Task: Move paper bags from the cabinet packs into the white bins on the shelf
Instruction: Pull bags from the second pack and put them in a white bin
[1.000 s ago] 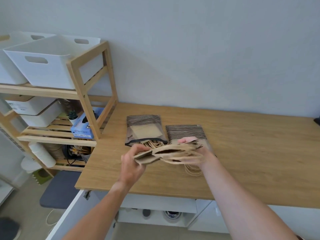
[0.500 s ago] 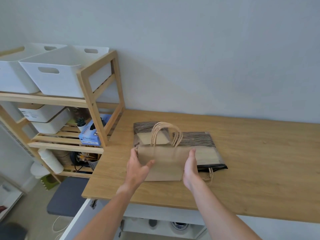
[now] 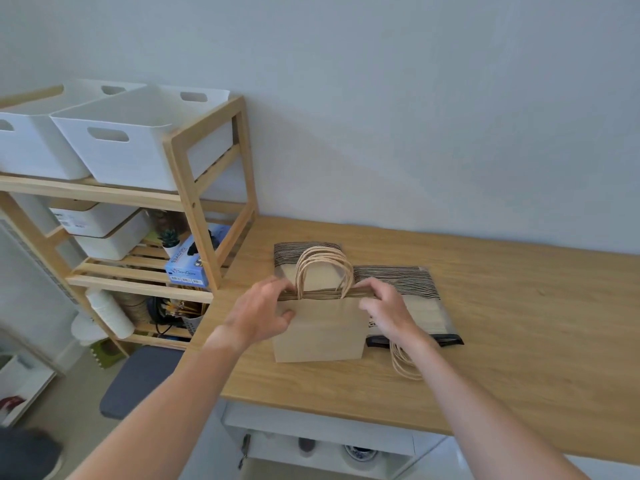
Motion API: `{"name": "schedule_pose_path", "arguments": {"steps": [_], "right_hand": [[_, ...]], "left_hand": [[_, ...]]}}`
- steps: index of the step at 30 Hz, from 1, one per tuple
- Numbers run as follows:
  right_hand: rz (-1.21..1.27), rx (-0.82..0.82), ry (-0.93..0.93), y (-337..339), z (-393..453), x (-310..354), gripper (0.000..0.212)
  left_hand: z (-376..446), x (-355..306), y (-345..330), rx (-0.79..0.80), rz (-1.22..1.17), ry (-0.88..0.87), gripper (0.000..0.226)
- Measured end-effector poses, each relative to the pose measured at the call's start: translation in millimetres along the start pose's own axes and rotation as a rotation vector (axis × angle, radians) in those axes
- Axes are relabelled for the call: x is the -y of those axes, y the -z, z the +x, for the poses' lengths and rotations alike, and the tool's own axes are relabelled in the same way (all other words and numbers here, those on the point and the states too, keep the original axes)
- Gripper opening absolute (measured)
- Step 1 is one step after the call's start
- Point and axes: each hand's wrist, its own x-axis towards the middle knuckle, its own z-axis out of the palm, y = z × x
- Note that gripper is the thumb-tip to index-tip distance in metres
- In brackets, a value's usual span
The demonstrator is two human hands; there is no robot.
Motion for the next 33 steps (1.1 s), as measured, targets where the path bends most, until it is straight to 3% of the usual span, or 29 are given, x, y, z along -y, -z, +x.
{"name": "schedule_pose_path", "arguments": {"steps": [3, 5, 11, 15, 18, 22, 26, 30, 33], "right_hand": [[-0.598, 0.173, 0.102, 5, 11, 20, 0.028], [-0.766, 0.256, 0.034, -1, 17, 29, 0.023], [-0.954, 0.479, -0.189, -13, 19, 37, 0.041], [-0.862, 0.558, -0.328, -4, 29, 39, 0.062], [-0.850, 0.600, -0.361, 11, 48, 65, 0.052], [-0.791, 0.505, -0.305, 47, 86, 143, 0.032], [-0.858, 0.369, -0.093, 70, 114, 241, 0.008], [-1.005, 0.134, 0.144, 63, 136, 316, 0.024], [-1.016, 0.003, 0.300, 41, 162, 352, 0.017]], "left_hand": [[9, -8, 5, 0.186, 0.022, 0.097, 0.041], [12, -16, 1, 0.209, 0.036, 0.108, 0.038], [16, -20, -6, 0.302, 0.190, 0.180, 0.044], [16, -23, -5, 0.317, 0.206, 0.192, 0.041], [29, -37, 20, 0.282, 0.220, 0.161, 0.037], [71, -73, 92, 0.125, 0.365, 0.047, 0.029], [123, -89, 174, -0.080, 0.343, 0.035, 0.023], [158, -83, 237, -0.305, 0.332, 0.036, 0.010], [171, -67, 278, -0.427, 0.303, 0.081, 0.013]]}}
